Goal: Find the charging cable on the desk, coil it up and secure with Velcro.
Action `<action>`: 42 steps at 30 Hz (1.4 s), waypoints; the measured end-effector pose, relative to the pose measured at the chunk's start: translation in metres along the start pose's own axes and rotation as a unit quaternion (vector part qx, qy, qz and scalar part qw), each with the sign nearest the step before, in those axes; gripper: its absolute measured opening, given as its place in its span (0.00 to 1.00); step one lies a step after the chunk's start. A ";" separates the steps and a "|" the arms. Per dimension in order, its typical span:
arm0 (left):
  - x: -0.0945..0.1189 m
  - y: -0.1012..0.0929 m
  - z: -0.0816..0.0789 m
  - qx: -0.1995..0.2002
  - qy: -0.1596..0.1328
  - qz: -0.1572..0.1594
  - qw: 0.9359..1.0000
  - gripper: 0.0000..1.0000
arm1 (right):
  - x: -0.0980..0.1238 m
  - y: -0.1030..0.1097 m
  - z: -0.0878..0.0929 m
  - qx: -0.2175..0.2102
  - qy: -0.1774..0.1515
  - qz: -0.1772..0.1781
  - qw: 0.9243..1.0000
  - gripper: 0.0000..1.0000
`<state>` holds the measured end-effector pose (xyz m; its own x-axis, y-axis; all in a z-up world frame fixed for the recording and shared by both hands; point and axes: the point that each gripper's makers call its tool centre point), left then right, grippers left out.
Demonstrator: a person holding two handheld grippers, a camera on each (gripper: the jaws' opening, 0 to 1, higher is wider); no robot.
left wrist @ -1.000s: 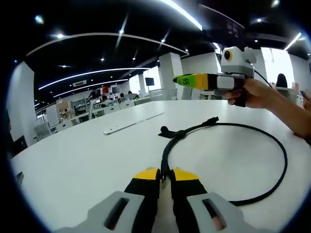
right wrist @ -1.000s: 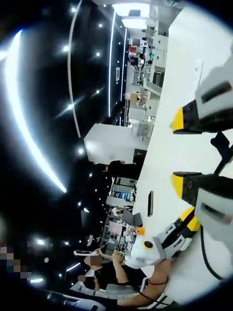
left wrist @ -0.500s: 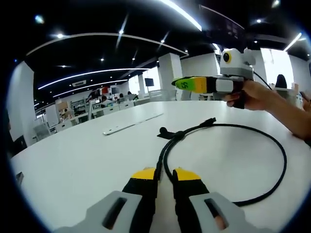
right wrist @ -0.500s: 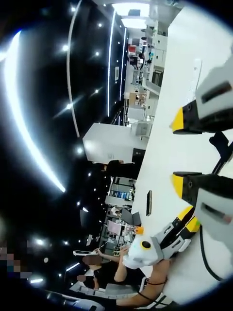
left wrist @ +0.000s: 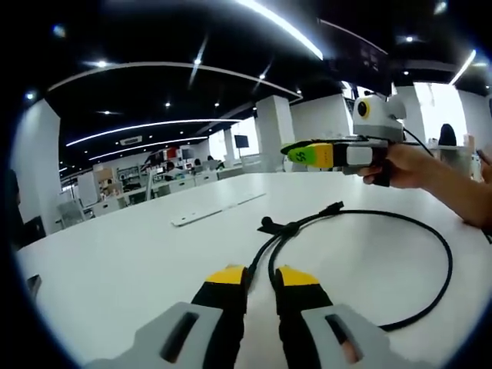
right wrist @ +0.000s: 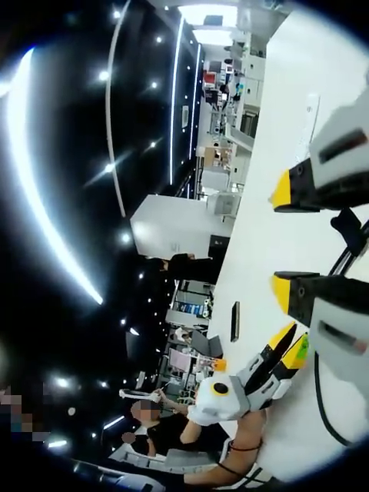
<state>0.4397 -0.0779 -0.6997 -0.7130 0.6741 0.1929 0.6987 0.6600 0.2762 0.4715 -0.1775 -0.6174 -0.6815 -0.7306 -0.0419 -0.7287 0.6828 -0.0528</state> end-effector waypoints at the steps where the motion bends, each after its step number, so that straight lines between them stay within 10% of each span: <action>1: 0.001 0.002 -0.002 0.003 -0.005 -0.002 1.000 0.16 | 0.000 0.000 0.000 0.001 0.000 0.000 1.000 0.32; 14: 0.016 0.027 -0.026 0.065 -0.067 -0.011 0.996 0.19 | 0.000 0.002 0.000 0.005 0.001 -0.001 1.000 0.32; 32: 0.026 0.065 -0.064 0.046 -0.123 -0.022 0.991 0.21 | -0.002 0.007 0.001 0.008 0.001 -0.004 1.000 0.32; 42: 0.027 0.065 -0.056 0.048 -0.125 -0.019 0.991 0.22 | -0.004 0.009 0.004 0.008 0.006 -0.007 1.000 0.32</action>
<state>0.4627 -0.0357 -0.6242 -0.7104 0.7013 -0.0594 0.6825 0.7070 0.1852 0.4680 -0.1683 -0.6222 -0.6717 -0.7402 -0.0296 -0.7374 0.6719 -0.0684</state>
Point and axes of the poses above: the point that each gripper's makers call its tool centre point, and the gripper's own axes: x roughly backward along the fingers, y roughly to its left, z roughly out of its underside, and after that the axes turned 8 degrees about -x, right-handed
